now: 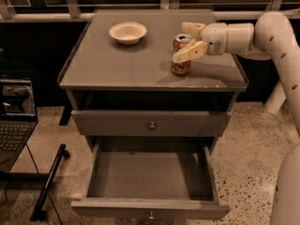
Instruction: Pick orange can from middle drawer and place on counter
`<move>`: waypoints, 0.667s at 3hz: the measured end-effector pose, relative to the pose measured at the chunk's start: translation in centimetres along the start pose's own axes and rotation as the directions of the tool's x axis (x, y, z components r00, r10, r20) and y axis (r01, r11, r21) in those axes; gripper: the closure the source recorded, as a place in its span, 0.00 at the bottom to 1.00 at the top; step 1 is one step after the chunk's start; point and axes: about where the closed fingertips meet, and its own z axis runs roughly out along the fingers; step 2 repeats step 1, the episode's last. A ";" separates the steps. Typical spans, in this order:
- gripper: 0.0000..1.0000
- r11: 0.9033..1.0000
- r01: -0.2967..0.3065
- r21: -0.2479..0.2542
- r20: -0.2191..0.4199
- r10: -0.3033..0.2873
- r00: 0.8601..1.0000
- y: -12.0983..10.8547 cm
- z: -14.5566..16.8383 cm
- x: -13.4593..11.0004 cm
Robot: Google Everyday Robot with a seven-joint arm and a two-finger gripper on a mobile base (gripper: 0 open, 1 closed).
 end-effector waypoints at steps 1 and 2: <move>0.00 1.000 0.000 0.000 0.000 0.000 1.000 0.0 0.0 0.0; 0.00 1.000 0.000 0.000 0.000 0.000 1.000 0.0 0.0 0.0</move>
Offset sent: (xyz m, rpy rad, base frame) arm 0.0000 0.0000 0.0000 0.0000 0.0000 0.0000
